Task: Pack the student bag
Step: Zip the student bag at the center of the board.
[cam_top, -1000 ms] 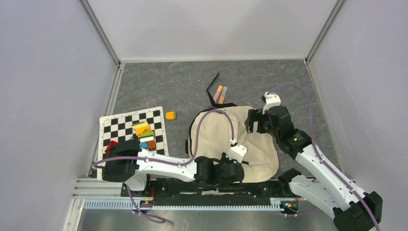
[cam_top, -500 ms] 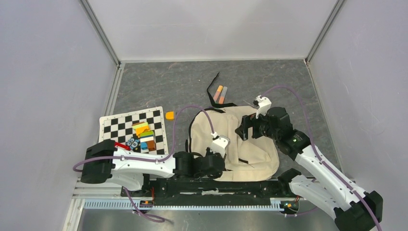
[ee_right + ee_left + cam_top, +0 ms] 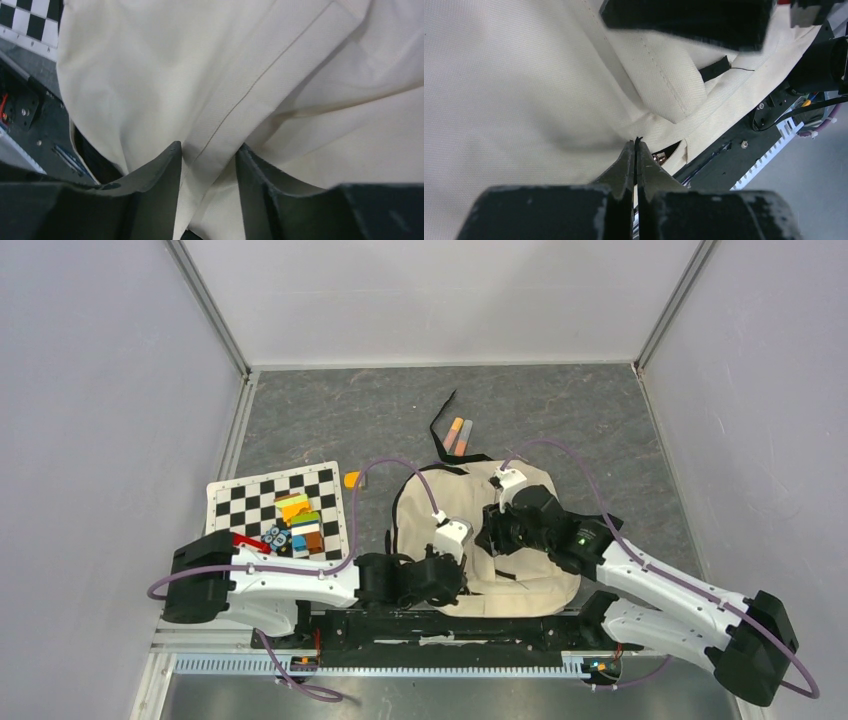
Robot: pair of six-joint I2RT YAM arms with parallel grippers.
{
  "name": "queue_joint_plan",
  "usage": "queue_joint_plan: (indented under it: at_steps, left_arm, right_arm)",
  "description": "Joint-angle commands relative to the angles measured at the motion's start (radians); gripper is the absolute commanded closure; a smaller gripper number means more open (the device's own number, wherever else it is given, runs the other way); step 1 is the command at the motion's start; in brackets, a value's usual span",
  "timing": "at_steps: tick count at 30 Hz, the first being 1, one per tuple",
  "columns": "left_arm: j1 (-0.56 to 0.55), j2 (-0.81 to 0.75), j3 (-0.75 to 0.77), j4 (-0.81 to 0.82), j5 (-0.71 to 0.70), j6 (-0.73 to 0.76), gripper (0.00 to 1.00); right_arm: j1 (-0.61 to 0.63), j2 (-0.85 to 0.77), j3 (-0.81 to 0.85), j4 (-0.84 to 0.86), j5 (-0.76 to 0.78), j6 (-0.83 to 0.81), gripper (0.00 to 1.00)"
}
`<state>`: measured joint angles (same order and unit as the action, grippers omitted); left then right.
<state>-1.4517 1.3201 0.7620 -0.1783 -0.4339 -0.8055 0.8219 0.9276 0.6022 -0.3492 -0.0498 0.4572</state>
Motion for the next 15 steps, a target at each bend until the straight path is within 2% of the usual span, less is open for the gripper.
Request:
queue_joint_plan:
  at_steps: [1, 3, 4, 9, 15]
  left_arm:
    - [0.024, -0.048, -0.006, 0.010, -0.033, -0.029, 0.98]
    - [0.043, -0.075, -0.022, -0.003, -0.037, -0.023, 0.98]
    - [0.064, -0.095, -0.034, -0.007, -0.032, -0.019, 0.98]
    - [0.181, -0.238, -0.092, -0.047, -0.009, 0.036, 0.98]
    - [0.329, -0.463, -0.154, -0.111, 0.014, 0.126, 0.98]
  right_arm:
    - [0.015, 0.022, -0.001, 0.051, 0.110, 0.023, 0.63]
    - [0.014, 0.020, -0.006, 0.050, 0.154, 0.008, 0.92]
    - [0.014, 0.014, -0.009, 0.043, 0.185, 0.000, 1.00]
    - [0.015, -0.013, -0.006, -0.015, 0.315, -0.042, 1.00]
    - [0.015, -0.030, 0.002, -0.043, 0.367, -0.054, 1.00]
